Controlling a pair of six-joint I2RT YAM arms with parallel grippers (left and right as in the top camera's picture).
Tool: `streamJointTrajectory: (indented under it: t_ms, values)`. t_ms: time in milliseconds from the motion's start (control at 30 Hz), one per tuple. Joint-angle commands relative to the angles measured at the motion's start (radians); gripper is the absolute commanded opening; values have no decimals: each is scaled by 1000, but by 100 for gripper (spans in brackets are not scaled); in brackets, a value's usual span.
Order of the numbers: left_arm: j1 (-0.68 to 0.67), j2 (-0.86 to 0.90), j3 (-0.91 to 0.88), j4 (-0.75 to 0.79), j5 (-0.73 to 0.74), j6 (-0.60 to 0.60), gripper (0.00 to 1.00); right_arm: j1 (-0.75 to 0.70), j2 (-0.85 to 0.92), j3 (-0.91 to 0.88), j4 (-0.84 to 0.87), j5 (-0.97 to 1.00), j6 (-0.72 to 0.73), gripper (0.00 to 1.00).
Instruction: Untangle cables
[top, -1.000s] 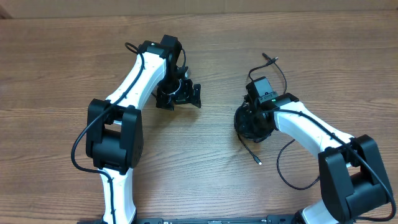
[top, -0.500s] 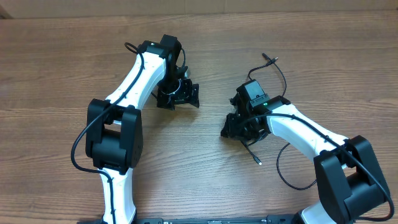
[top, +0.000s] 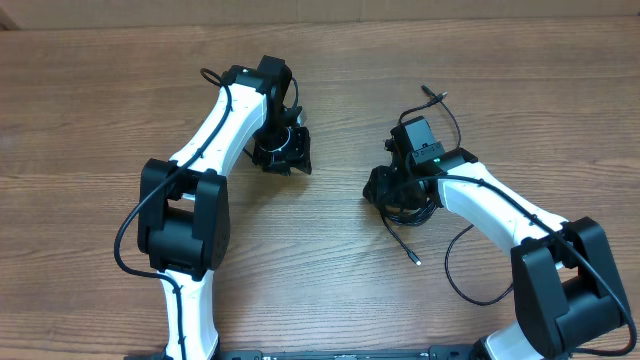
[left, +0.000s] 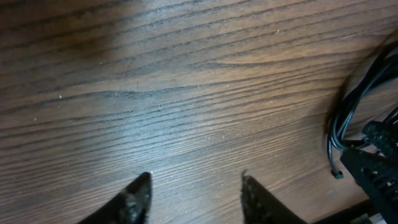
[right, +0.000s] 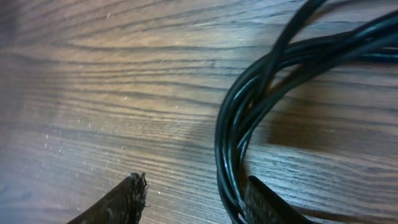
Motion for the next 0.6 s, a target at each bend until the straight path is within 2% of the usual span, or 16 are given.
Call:
streamJointTrajectory:
  t_ms: [0, 67, 167, 367, 567]
  values:
    - [-8, 5, 16, 2, -6, -3, 39, -2, 5, 16, 6, 48, 91, 51]
    - [-8, 5, 16, 5, -6, -3, 33, 2, 24, 15, 11, 67, 116, 51]
    - [-8, 5, 16, 5, -7, -3, 32, 21, 77, 15, 19, 63, 155, 50]
    - [-12, 5, 16, 4, -6, -3, 31, 82, 113, 15, 64, -111, 179, 25]
    - [-15, 5, 16, 0, -7, -3, 32, 188, 113, 15, 108, -151, 179, 15]
